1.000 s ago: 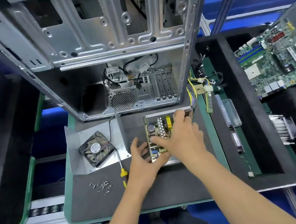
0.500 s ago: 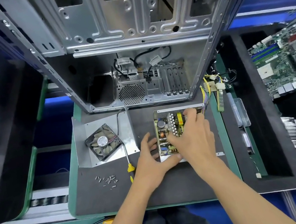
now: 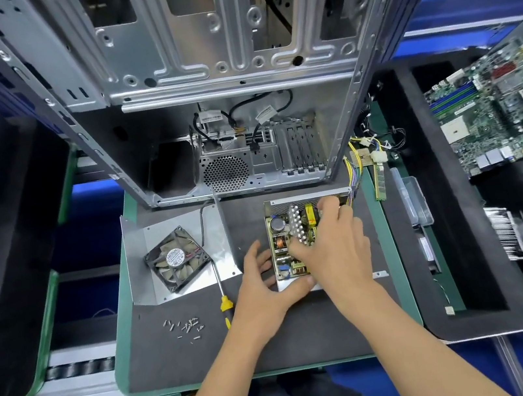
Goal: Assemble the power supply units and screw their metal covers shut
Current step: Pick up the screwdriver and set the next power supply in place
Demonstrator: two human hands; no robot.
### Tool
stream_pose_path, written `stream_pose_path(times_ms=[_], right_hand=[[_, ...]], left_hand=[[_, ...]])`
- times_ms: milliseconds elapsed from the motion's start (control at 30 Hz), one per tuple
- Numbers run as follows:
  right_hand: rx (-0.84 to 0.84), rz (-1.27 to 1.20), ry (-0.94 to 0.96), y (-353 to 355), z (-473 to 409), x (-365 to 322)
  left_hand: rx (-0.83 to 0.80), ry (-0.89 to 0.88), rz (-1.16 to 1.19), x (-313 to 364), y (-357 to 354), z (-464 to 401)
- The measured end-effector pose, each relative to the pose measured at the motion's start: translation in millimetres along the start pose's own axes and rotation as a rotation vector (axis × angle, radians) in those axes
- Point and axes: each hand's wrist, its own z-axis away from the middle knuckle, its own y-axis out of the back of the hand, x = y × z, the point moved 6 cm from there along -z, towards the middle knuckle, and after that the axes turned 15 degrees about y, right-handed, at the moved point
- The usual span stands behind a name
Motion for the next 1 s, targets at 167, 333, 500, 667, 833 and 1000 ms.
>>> stream_pose_path(times_ms=[167, 333, 500, 667, 833, 1000], right_hand=[[0.009, 0.01, -0.005, 0, 0, -1], [0.017, 0.014, 0.003, 0, 1, -1], [0.001, 0.027, -0.003, -2, 0, 0], [-0.018, -0.021, 0.018, 4, 1, 1], [0.315, -0.441, -0.115, 48, -5, 46], [0.529, -0.573, -0.067, 80, 2, 61]], left_hand=[[-0.007, 0.006, -0.003, 1, 0, 1], [-0.005, 0.021, 0.008, 3, -1, 3], [-0.004, 0.023, -0.004, 4, 0, 5], [-0.001, 0.029, -0.003, 4, -1, 6], [-0.031, 0.043, -0.051, 8, 1, 12], [0.054, -0.037, -0.068, 0, 23, 47]])
